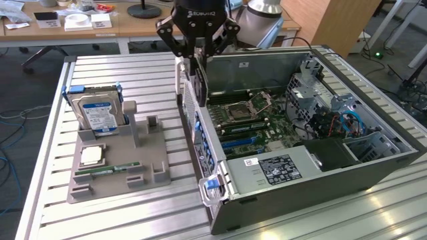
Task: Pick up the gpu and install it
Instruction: 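Pick up the gpu and move the gpu toward the slot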
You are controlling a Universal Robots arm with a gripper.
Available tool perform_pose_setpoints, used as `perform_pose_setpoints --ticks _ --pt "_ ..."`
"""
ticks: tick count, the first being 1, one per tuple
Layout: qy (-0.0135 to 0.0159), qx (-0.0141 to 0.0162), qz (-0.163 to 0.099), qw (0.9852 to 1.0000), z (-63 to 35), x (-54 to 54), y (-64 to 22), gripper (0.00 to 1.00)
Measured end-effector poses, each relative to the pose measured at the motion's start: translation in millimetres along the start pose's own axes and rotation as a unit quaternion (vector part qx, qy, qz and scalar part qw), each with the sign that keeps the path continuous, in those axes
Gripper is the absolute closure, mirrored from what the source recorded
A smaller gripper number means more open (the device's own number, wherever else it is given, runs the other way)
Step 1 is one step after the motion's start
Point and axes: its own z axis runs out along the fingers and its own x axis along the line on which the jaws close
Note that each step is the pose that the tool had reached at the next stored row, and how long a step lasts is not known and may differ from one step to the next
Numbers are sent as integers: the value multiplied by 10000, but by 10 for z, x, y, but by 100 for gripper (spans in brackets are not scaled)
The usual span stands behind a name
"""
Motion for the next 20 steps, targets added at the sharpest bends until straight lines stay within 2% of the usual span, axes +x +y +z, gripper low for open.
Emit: perform_pose_setpoints --ticks 11,20 --pt "0 -8 0 10000 9 -364 12 74" --pt "0 -11 -1 10000 16 -611 21 74"
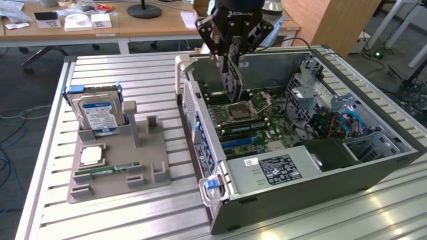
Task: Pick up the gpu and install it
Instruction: 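Pick up the gpu and move the gpu toward the slot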
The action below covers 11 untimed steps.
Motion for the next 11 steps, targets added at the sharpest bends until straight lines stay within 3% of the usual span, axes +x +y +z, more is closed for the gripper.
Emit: perform_pose_setpoints --ticks 11 --pt "0 -1 0 10000 7 -280 11 74"
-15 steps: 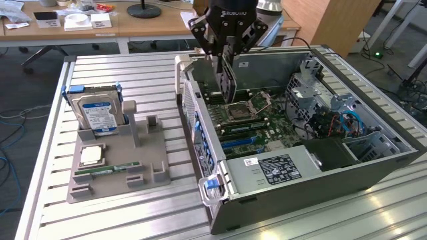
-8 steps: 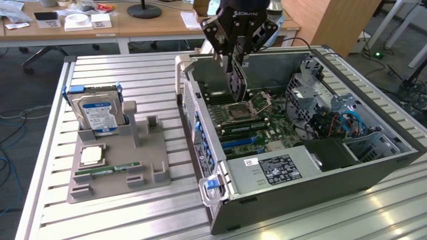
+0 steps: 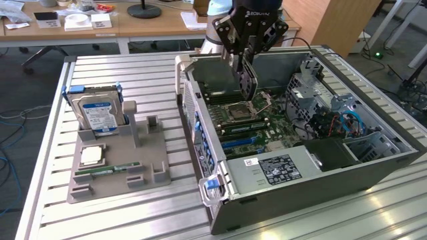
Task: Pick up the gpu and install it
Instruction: 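Pick up the gpu and move the gpu toward the slot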
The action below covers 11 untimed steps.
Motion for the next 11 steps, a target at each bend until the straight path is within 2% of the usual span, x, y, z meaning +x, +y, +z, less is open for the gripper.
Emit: perform_pose_setpoints --ticks 11 --pt "0 0 0 10000 0 -6 1 74"
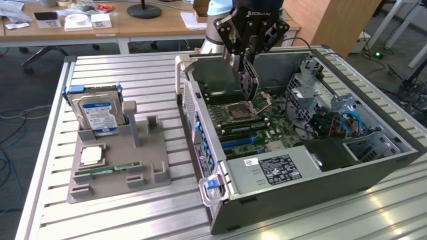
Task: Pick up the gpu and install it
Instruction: 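Pick up the gpu and move the gpu toward the slot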
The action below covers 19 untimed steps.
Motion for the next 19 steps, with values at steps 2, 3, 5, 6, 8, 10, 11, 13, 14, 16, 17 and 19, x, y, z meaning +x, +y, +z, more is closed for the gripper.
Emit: perform_pose_setpoints --ticks 2,3,5,6,8,10,11,13,14,16,17,19 --pt "0 0 -1 10000 0 -13 1 74" --pt "0 0 0 10000 1 -26 1 74" --pt "0 0 0 10000 2 -64 2 74" --pt "0 0 0 10000 3 -88 3 74" --pt "0 0 1 10000 4 -134 4 74" --pt "0 0 0 10000 5 -182 6 74" --pt "0 0 -1 10000 5 -206 6 74" --pt "0 0 0 10000 6 -256 8 74" --pt "0 0 0 10000 7 -282 9 74" --pt "0 0 0 10000 8 -337 11 74" --pt "0 0 0 10000 9 -366 13 74" --pt "0 0 0 10000 10 -413 15 74"
